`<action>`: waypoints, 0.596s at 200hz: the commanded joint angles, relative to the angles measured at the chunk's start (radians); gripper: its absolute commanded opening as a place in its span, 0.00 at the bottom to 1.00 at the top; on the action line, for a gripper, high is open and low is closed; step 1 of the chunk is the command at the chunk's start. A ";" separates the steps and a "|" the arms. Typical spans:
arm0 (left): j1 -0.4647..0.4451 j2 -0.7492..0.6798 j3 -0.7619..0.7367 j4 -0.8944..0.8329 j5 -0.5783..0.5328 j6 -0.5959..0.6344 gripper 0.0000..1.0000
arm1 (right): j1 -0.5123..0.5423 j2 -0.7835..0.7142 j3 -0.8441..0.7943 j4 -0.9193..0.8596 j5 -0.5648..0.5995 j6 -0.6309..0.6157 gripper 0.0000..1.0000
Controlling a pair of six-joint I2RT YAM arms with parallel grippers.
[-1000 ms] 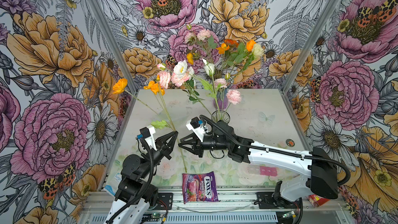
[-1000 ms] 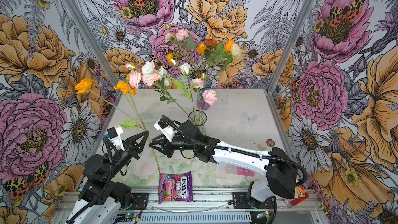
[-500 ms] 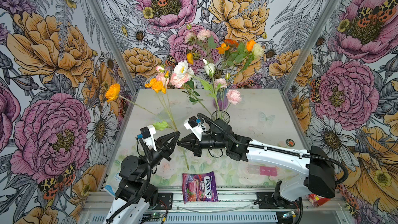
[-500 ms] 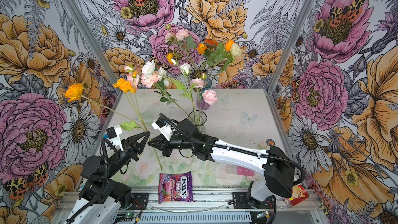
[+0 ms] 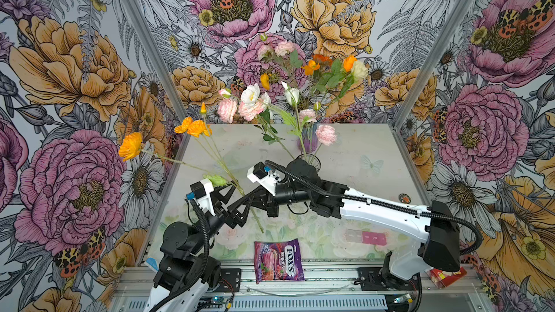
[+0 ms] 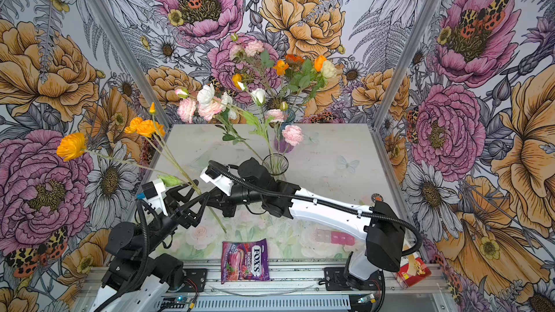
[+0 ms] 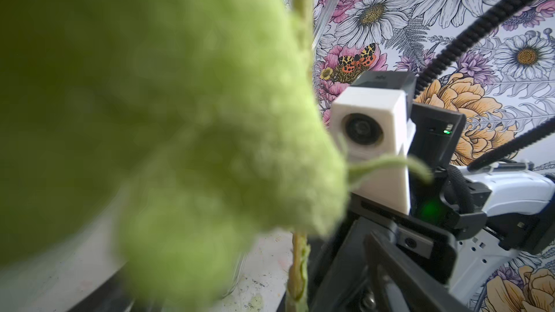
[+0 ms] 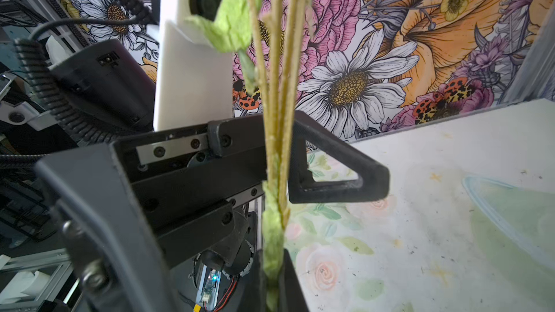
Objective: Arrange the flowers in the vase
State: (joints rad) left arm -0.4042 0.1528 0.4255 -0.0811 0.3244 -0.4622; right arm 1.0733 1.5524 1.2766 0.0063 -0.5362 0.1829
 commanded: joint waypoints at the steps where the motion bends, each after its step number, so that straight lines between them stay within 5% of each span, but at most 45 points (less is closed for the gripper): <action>1: -0.012 0.005 0.011 0.030 0.086 0.026 0.99 | -0.007 -0.053 0.030 -0.020 0.042 -0.101 0.00; 64: -0.017 0.083 0.055 0.096 0.202 0.085 0.99 | -0.068 -0.262 -0.047 0.074 0.205 -0.244 0.00; 119: -0.033 0.296 0.137 0.095 0.260 0.168 0.99 | -0.175 -0.501 -0.277 0.258 0.488 -0.210 0.00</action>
State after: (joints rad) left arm -0.4171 0.3702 0.5152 0.0002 0.5232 -0.3622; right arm 0.9424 1.1248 1.0996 0.1459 -0.2287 -0.0330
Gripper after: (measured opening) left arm 0.987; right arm 0.073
